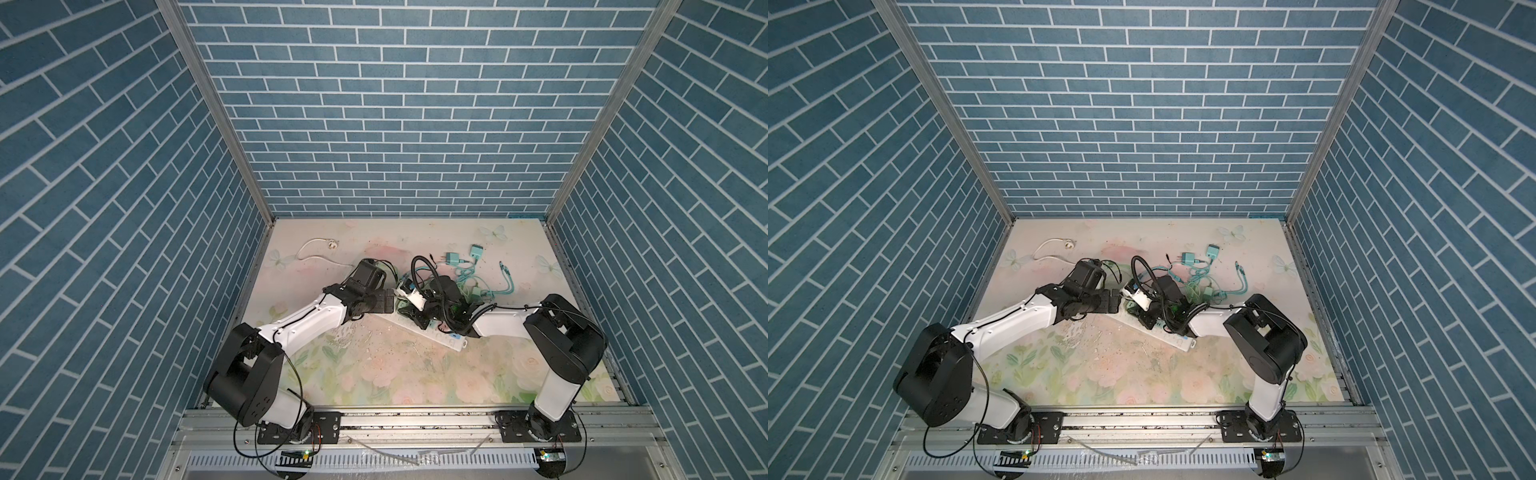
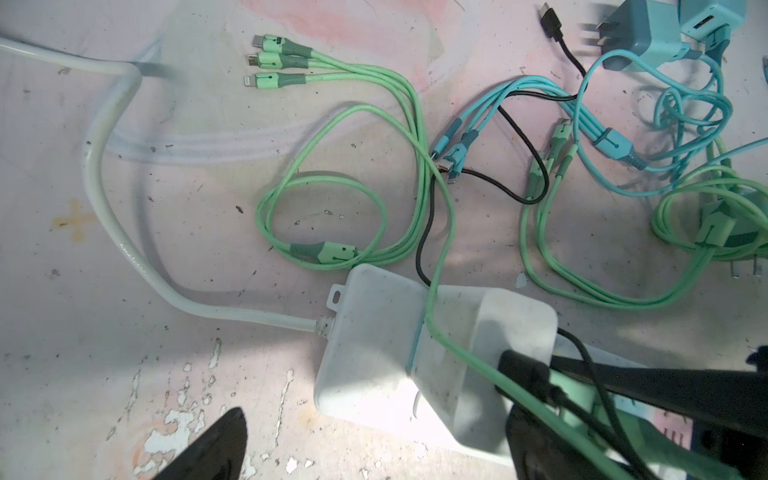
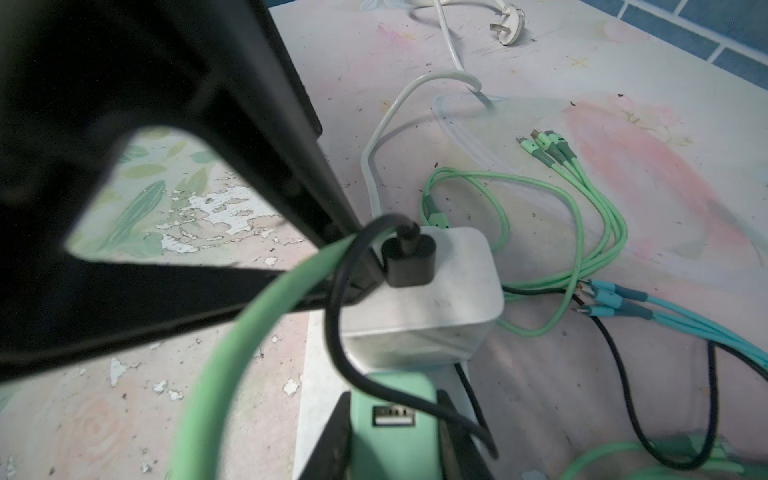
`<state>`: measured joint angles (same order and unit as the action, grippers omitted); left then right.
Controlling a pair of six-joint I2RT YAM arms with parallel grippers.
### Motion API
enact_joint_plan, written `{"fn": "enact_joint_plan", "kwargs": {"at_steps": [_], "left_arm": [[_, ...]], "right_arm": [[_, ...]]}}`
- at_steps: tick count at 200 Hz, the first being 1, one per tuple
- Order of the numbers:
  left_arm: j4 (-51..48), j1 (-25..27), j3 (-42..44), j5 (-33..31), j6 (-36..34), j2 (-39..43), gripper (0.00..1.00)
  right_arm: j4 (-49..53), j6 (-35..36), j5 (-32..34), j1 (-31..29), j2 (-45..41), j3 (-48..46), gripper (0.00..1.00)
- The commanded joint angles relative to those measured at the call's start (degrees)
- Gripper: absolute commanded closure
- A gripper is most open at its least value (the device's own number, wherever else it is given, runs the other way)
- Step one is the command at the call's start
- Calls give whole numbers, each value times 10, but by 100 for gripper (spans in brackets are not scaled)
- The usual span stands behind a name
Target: Insert the plug
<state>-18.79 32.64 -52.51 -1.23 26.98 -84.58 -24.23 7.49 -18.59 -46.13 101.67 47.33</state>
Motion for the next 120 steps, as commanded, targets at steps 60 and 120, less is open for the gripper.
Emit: {"fn": "enact_joint_plan", "kwargs": {"at_steps": [60,120], "left_arm": [[-30,2,17,-27,-10,14,0],[-23,2,9,-18,-17,49,0]], "right_arm": [[144,-43,-8,-2,32,-9,79],[144,-41,-17,-2,21,-2,67]]}}
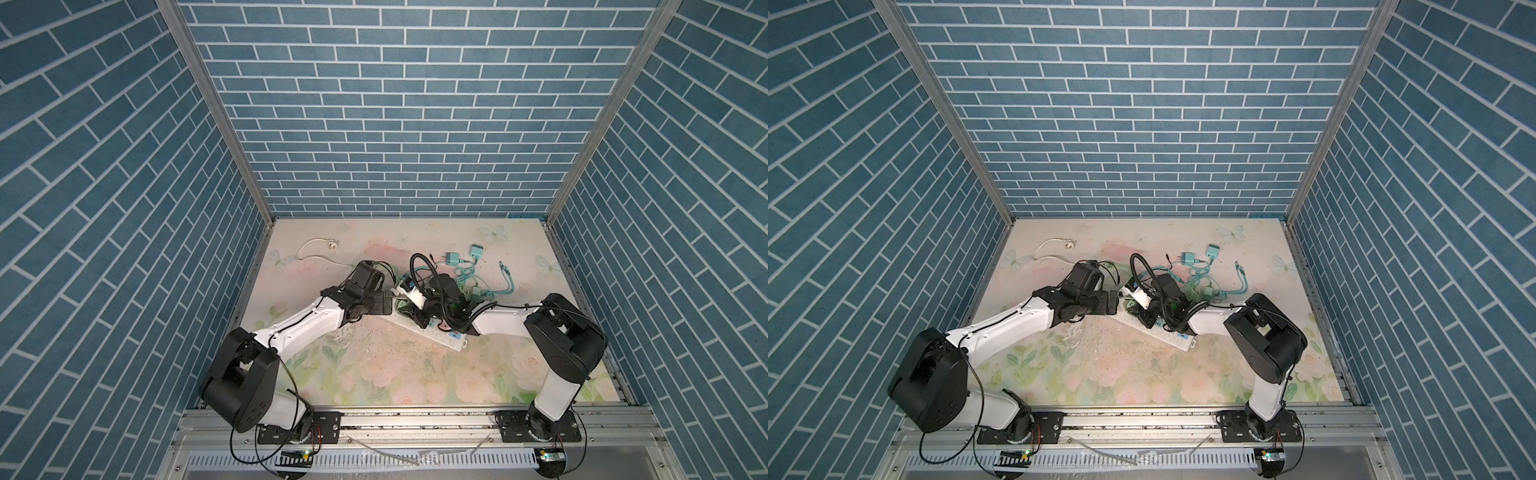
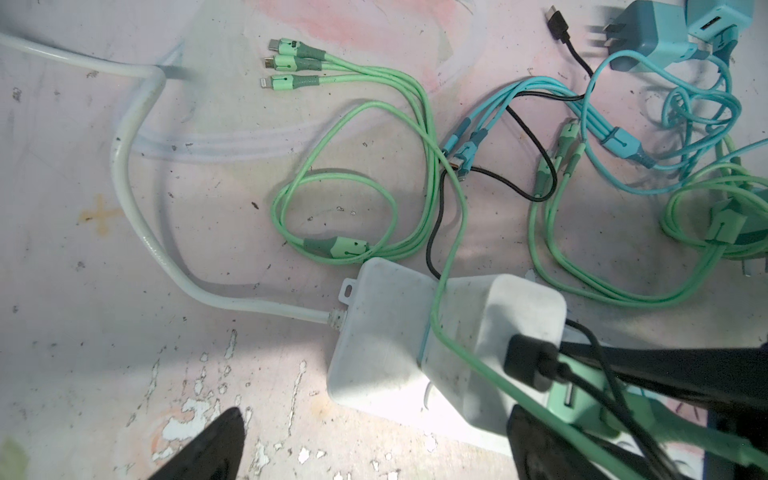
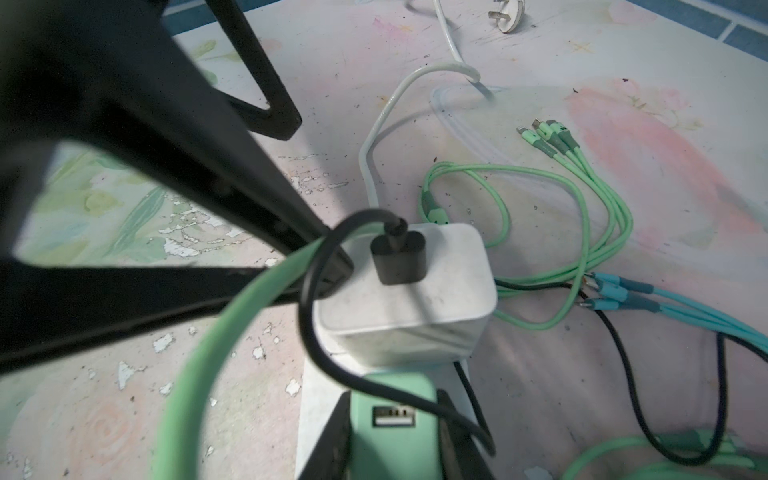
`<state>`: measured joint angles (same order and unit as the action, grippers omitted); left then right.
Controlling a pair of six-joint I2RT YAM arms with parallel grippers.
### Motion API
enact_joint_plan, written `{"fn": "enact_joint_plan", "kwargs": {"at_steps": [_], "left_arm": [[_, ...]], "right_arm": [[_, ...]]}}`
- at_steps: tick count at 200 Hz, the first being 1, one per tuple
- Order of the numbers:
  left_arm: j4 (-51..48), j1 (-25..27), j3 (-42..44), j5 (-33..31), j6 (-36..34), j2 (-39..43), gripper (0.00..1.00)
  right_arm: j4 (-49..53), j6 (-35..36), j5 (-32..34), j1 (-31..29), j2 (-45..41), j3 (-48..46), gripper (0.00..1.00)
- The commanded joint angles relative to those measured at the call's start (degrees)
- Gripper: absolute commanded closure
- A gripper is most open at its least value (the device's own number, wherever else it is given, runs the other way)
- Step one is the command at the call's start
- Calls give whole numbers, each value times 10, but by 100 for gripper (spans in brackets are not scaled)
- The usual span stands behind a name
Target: Insert the plug
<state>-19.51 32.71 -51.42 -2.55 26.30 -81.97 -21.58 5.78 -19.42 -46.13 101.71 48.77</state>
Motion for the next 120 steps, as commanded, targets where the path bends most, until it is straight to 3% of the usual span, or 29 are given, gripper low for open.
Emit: {"fn": "enact_joint_plan", "kwargs": {"at_steps": [1,120], "left_arm": [[-16,1,-2,-4,-10,24,0],[-51,1,40,-13,1,67,0]], "right_arm": [[118,-24,-9,-2,21,-16,67],[165,-13,-8,0,-36,-16,61]]}}
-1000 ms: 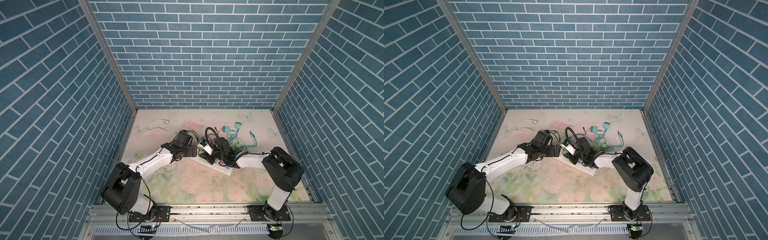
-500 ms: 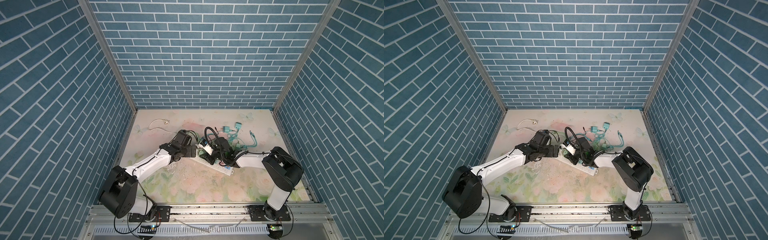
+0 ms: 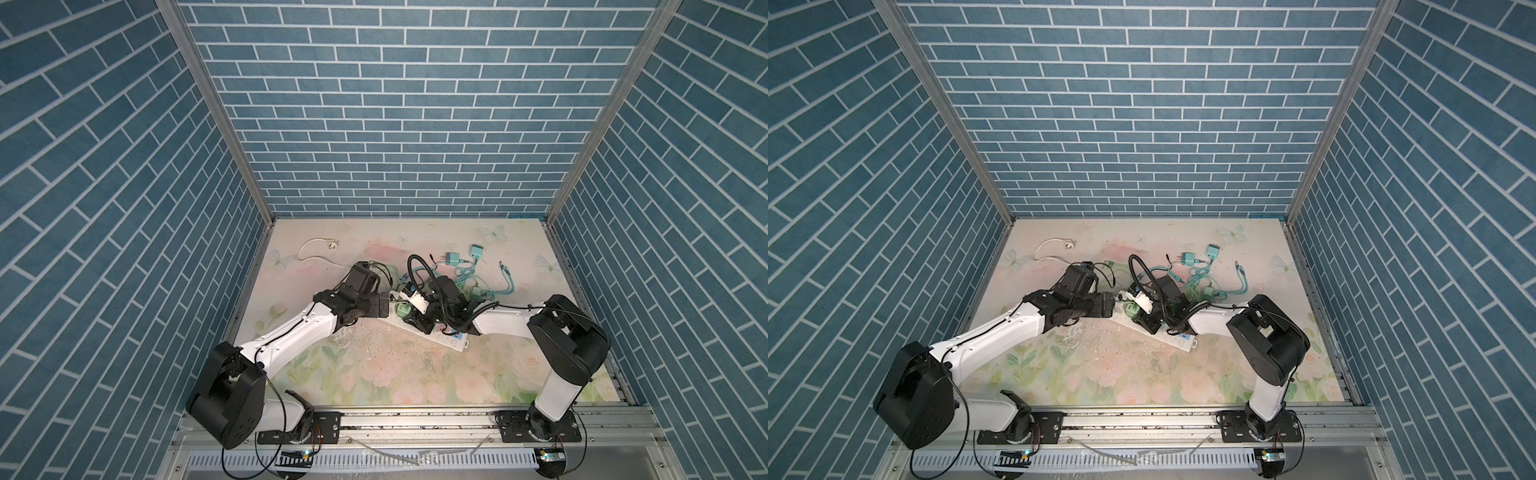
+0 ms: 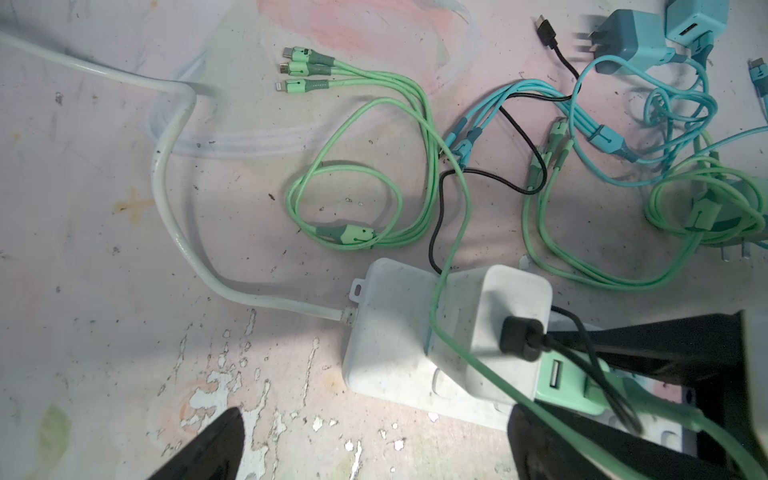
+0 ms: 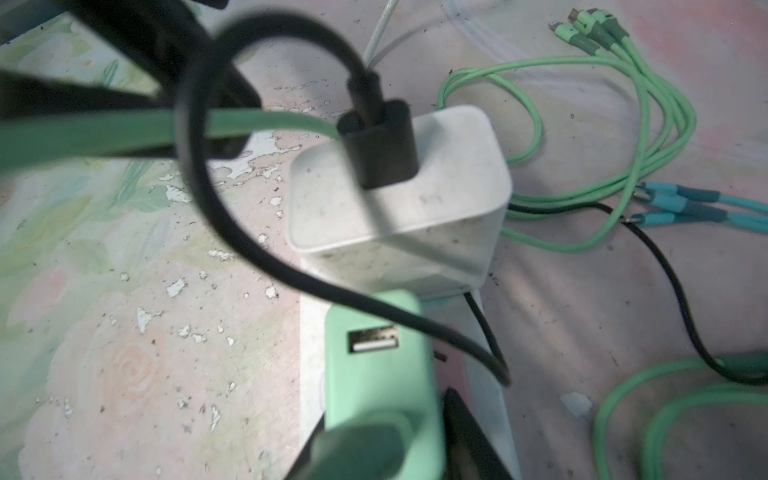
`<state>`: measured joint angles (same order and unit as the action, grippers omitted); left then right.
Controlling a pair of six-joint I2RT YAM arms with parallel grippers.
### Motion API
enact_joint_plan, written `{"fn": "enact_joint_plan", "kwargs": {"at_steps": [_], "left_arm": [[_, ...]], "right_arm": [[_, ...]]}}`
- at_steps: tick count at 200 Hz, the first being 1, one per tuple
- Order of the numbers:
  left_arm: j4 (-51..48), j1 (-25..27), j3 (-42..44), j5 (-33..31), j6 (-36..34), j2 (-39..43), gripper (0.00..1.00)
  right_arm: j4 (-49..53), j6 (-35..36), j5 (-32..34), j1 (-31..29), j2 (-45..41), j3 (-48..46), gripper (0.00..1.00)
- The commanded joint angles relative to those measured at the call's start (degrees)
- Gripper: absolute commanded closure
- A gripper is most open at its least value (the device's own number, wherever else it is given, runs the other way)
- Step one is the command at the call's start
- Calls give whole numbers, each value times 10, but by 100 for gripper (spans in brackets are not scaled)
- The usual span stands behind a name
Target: Insert the plug
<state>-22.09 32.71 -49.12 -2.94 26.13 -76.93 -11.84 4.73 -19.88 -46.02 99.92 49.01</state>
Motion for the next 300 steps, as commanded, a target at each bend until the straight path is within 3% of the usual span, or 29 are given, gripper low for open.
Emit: {"fn": "enact_joint_plan", "kwargs": {"at_steps": [1,61,109,135,151,171,225,261,300], "left_arm": [[-25,1,19,-10,3,18,0],[-41,1,45,-6,7,52,0],[-101,1,14,-46,7,84,1],[-132,1,-36,-59,-8,68,0],[-141,6,-76,-66,-19,40,0],[-145,28,-137,-73,-38,-7,0],[-162,141,-355,-51,-90,-209,0],[-176,194,-492,-11,-90,-337,0],[-144,211,-568,44,-71,-428,0]], "right_arm": [[68,-2,-3,-1,-18,-18,61],[70,-10,3,10,-67,-49,61],[76,-28,-19,52,-160,-83,62],[84,-64,49,89,-203,-86,62],[118,-103,102,122,-222,-68,63],[186,-136,125,157,-240,-35,63],[308,-244,207,246,-284,15,64],[334,-294,191,327,-304,11,65],[328,-303,153,406,-306,-2,66]]}}
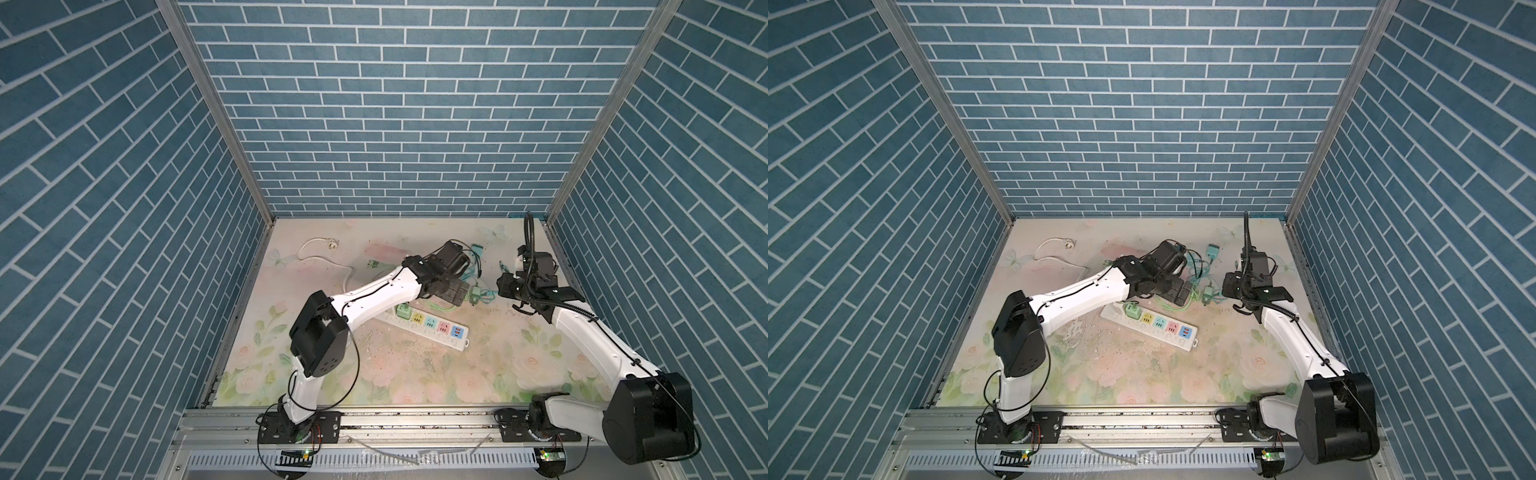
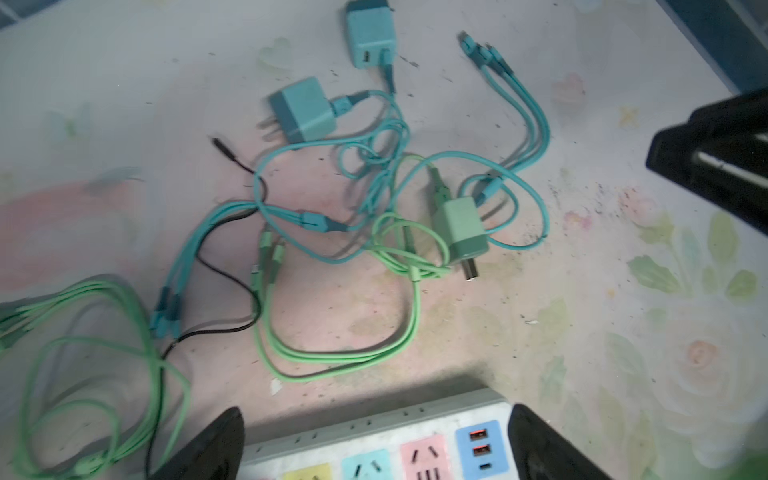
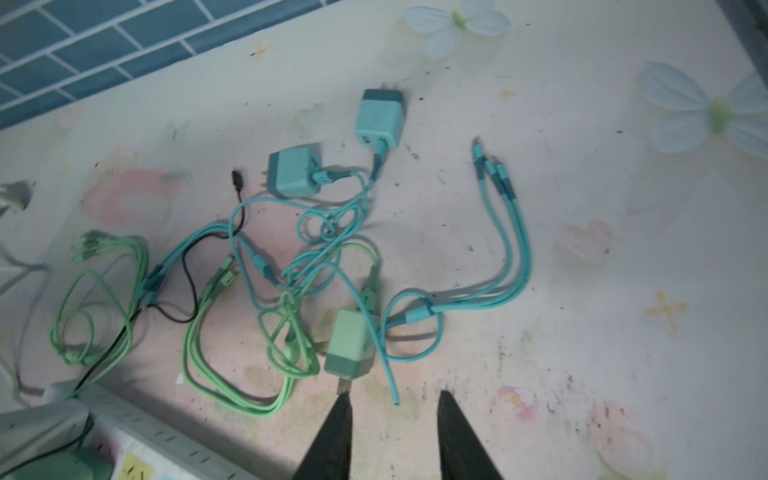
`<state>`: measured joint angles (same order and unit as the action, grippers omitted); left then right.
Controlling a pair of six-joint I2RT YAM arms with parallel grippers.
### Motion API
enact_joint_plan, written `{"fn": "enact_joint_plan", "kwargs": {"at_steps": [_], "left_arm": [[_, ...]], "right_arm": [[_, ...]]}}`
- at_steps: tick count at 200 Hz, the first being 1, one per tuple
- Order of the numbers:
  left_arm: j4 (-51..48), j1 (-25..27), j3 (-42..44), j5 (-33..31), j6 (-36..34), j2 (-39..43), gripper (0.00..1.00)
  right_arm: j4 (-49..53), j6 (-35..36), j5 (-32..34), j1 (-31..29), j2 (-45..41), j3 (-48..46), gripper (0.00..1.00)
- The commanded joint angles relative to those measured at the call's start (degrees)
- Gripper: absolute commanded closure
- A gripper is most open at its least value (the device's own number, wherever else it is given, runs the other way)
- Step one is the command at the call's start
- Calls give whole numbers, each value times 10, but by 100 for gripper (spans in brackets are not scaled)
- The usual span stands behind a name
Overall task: Insert the plug
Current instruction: 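Open the right gripper and lift both grippers away from the strip, then reach the left gripper to the pale green charger in the cable pile and grasp it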
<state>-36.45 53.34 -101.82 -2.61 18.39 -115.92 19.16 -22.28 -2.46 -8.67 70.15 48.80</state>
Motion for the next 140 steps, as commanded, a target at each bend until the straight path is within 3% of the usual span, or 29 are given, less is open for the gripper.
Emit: {"fn": "enact_joint_plan", "kwargs": {"at_steps": [1,64,140], "left_arm": [[0,5,-43,42,6,-41,0],[-3,34,-173,76,9,-161,0],[-88,47,-325,65,10,-269,0]], "right_arm": [[18,-33,-22,34,-8,-1,66],[13,-20,-52,68,-31,-24,71],[15,-8,-82,96,-53,-45,72]]}}
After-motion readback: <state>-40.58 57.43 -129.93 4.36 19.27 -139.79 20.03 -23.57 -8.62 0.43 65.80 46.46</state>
